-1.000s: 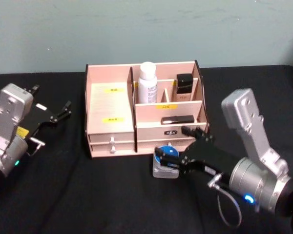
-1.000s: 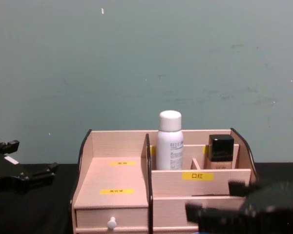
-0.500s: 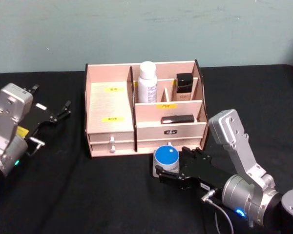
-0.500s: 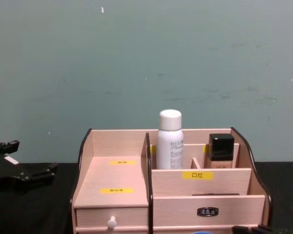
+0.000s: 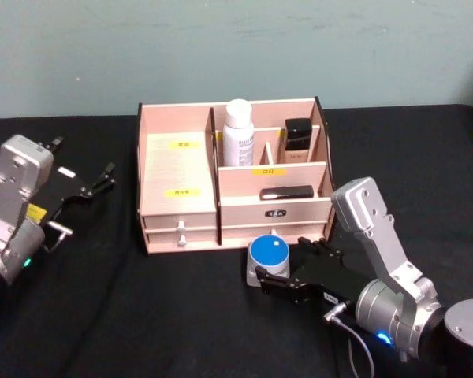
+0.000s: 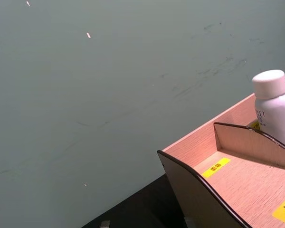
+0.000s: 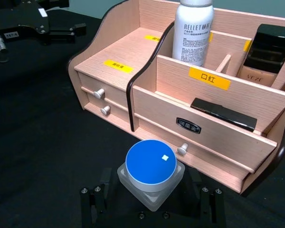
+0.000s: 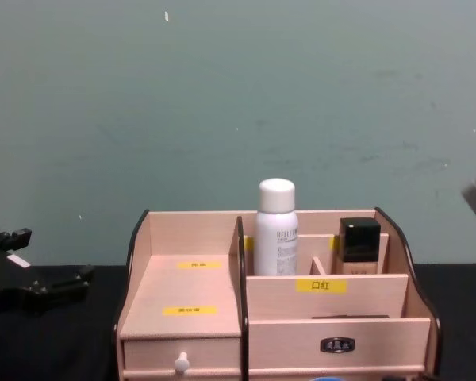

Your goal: Pick up the facial cleanser and watermelon frost from the table and place them into the tiered storage box.

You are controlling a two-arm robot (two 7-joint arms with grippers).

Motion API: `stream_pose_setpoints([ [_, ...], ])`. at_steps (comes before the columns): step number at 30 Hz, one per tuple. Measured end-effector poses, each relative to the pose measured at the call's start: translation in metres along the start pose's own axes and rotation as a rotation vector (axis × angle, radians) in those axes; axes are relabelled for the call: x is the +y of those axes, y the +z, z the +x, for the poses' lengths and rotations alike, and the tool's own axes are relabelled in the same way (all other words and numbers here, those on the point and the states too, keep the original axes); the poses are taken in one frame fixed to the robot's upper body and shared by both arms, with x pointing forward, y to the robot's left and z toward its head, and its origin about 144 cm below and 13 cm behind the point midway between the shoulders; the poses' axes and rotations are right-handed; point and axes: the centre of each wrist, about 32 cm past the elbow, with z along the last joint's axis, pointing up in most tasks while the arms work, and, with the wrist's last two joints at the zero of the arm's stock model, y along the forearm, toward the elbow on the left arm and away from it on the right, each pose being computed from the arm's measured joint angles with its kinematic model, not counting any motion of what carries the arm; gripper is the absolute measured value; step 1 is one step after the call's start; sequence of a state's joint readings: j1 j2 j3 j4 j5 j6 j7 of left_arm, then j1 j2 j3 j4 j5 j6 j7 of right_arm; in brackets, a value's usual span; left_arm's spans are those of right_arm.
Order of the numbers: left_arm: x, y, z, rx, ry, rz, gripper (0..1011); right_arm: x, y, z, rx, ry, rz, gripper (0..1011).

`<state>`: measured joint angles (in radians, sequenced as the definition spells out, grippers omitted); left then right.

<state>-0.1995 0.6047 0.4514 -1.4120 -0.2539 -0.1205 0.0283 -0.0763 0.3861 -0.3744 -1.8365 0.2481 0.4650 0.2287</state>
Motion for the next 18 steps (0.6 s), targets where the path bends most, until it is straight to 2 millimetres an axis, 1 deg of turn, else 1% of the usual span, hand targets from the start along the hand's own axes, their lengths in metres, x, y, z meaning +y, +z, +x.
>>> stream_pose_setpoints([
  [18,0.0,0.0,0.0,0.0,0.0,0.0,1009,0.014,-0.002,0.005,-0.01,0.007,-0.013,1000],
])
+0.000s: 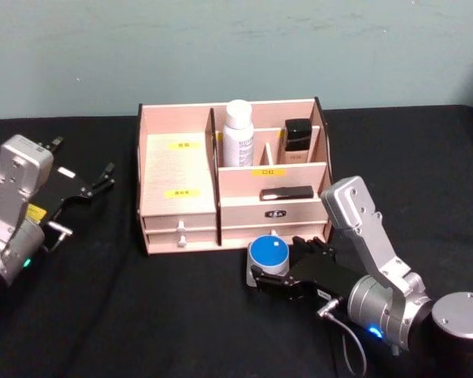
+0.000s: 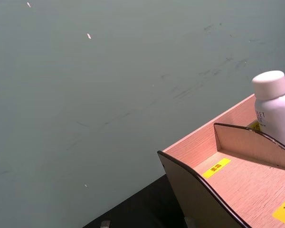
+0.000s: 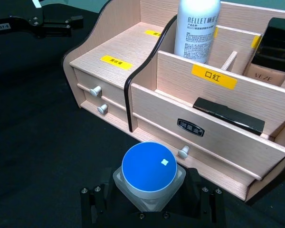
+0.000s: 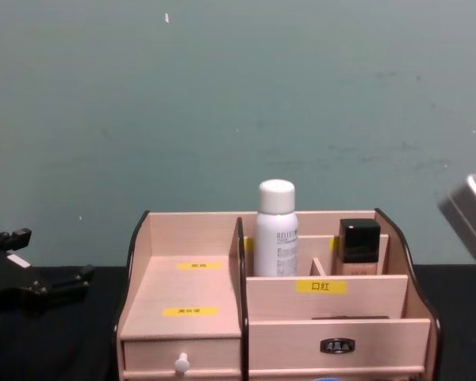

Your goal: Pick up the facial cleanser and watermelon frost from the table and place them into the tiered storage box.

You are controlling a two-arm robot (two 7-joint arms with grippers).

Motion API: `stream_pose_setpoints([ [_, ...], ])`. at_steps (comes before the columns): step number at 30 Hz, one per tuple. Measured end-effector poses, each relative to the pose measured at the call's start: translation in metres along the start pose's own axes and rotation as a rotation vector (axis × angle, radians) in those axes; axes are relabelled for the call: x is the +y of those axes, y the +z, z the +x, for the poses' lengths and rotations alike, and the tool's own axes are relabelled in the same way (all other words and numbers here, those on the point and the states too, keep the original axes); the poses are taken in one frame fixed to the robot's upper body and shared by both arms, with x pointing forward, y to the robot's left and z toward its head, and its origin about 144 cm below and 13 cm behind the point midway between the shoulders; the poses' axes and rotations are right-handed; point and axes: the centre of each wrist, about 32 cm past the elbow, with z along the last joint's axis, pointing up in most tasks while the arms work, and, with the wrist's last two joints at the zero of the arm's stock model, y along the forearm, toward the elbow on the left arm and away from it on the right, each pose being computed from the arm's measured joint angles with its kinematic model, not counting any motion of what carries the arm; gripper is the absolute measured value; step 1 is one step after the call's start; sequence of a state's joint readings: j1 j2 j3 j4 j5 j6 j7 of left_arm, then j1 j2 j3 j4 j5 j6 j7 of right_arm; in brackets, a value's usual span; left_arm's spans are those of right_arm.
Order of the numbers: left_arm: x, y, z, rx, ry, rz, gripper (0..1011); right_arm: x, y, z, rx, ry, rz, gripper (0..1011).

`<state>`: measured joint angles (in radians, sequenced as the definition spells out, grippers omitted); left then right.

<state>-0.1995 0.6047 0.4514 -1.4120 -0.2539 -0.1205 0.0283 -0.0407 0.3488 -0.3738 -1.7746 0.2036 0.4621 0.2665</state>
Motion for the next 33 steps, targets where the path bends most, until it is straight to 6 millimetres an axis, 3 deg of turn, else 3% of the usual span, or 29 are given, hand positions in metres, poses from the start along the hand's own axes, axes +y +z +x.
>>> stream_pose_setpoints([
  [29,0.0,0.0,0.0,0.0,0.0,0.0,1009,0.011,-0.001,-0.001,-0.039,0.015,0.002,1000],
  [33,0.0,0.0,0.0,0.0,0.0,0.0,1010,0.011,-0.001,-0.001,-0.038,0.015,0.003,941],
])
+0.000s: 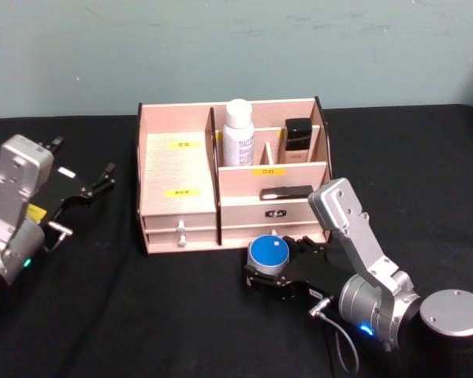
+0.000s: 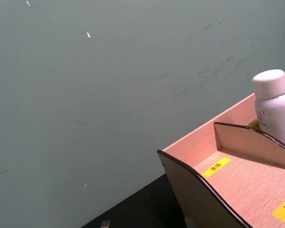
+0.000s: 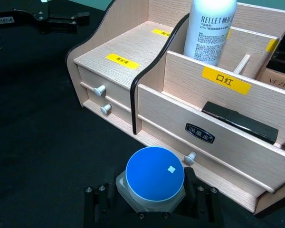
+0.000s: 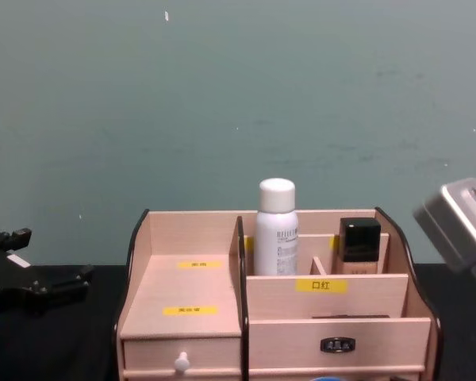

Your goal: Pick up the facial cleanser and watermelon frost from the table and place them into the tiered storage box.

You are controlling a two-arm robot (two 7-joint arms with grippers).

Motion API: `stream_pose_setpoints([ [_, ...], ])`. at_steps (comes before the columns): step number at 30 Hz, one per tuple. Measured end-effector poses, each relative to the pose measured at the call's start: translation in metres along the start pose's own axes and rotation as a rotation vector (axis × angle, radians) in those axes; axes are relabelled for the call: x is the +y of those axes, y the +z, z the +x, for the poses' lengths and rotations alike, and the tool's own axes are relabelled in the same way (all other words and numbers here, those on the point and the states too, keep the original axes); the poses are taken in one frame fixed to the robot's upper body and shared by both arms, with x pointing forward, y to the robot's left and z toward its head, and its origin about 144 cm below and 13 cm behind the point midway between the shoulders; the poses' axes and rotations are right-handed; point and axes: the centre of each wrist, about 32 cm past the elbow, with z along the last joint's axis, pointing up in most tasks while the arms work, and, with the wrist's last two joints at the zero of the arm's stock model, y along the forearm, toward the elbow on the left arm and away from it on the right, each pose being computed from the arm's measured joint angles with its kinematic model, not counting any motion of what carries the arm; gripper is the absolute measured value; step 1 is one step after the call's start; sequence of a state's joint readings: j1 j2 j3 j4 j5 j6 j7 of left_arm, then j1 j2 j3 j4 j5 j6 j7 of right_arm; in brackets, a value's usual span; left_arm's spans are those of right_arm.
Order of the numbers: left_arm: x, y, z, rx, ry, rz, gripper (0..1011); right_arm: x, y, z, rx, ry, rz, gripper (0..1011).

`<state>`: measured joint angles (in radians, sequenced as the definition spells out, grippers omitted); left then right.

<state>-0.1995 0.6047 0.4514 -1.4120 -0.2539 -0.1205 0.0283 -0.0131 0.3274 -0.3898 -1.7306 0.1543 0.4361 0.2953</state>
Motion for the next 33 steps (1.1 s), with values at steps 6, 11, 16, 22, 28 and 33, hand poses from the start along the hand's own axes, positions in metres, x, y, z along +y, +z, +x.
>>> stream_pose_setpoints([
  [6,0.0,0.0,0.0,0.0,0.0,0.0,1010,-0.0003,-0.0001,0.0002,0.001,-0.001,0.0,787],
  [11,0.0,0.0,0.0,0.0,0.0,0.0,1010,-0.0004,-0.0001,0.0002,0.002,0.0,0.0,716],
  [16,0.0,0.0,0.0,0.0,0.0,0.0,1010,-0.0005,-0.0001,0.0001,0.002,0.0,0.0,716],
  [22,0.0,0.0,0.0,0.0,0.0,0.0,1010,-0.0005,-0.0001,0.0001,0.003,0.0,0.0,716],
  [28,0.0,0.0,0.0,0.0,0.0,0.0,1010,-0.0013,-0.0003,0.0012,0.007,0.001,0.005,716],
  [33,0.0,0.0,0.0,0.0,0.0,0.0,1010,-0.0049,0.0061,-0.0008,-0.002,0.026,0.039,716],
])
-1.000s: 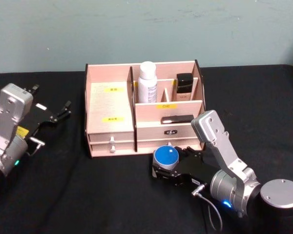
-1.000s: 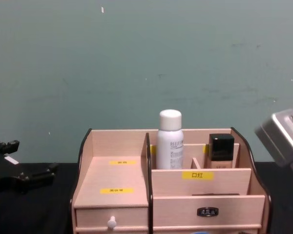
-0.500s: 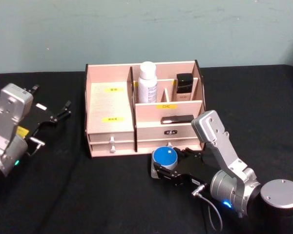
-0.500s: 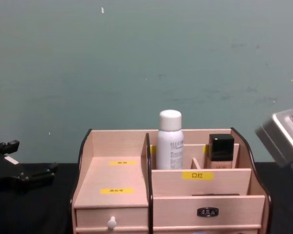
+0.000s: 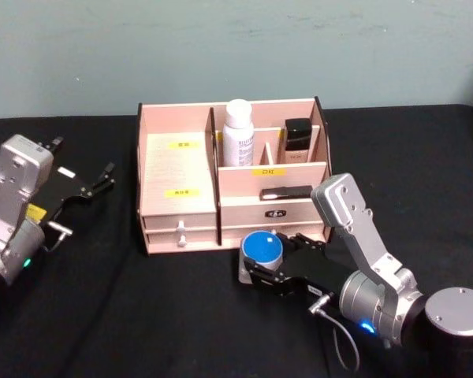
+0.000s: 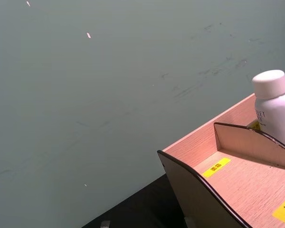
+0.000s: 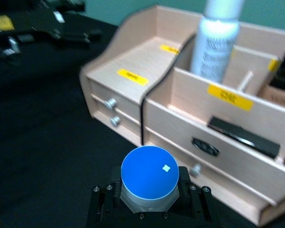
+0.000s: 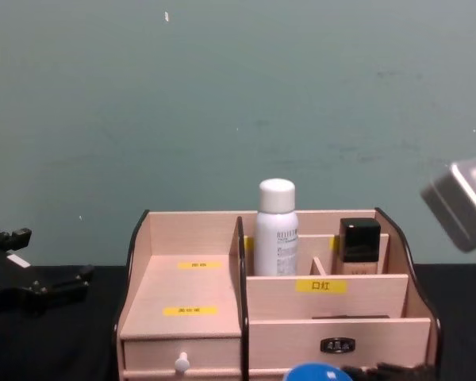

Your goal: Pick up the facial cleanser and watermelon frost from the table and place them into the tiered storage box.

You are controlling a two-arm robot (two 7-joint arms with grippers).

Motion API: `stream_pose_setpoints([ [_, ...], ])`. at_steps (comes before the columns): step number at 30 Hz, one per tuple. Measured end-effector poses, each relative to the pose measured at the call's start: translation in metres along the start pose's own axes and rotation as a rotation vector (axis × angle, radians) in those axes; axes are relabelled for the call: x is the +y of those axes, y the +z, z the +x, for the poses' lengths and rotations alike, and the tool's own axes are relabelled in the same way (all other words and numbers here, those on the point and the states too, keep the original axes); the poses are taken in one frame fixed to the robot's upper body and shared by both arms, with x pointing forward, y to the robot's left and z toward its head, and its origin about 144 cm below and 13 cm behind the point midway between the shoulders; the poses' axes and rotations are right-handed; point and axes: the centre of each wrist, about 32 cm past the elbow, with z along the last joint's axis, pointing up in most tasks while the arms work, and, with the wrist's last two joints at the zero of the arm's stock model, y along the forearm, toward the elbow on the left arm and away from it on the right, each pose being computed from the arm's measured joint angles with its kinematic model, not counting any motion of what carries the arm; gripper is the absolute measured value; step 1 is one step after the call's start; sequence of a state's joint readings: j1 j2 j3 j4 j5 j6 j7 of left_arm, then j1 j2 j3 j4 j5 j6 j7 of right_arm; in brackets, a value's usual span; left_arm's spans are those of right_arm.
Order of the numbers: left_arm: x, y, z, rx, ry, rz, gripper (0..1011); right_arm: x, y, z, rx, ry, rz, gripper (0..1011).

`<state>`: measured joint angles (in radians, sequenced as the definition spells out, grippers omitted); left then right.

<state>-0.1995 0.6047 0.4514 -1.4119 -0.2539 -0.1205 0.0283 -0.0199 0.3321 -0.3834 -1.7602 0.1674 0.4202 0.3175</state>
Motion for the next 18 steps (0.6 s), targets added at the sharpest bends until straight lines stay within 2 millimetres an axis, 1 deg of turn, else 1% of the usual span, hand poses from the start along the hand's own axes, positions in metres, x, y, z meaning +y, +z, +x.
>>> stream_pose_setpoints([
  [1,0.0,0.0,0.0,0.0,0.0,0.0,1010,0.0,0.0,0.0,0.0,0.0,0.0,716],
  [8,0.0,0.0,0.0,0.0,0.0,0.0,1010,0.001,0.021,-0.006,-0.026,0.05,0.066,716],
  [13,0.0,0.0,0.0,0.0,0.0,0.0,1010,0.009,0.037,-0.009,-0.05,0.075,0.113,716],
  [18,0.0,0.0,0.0,0.0,0.0,0.0,1009,0.026,0.053,-0.01,-0.069,0.093,0.15,716],
])
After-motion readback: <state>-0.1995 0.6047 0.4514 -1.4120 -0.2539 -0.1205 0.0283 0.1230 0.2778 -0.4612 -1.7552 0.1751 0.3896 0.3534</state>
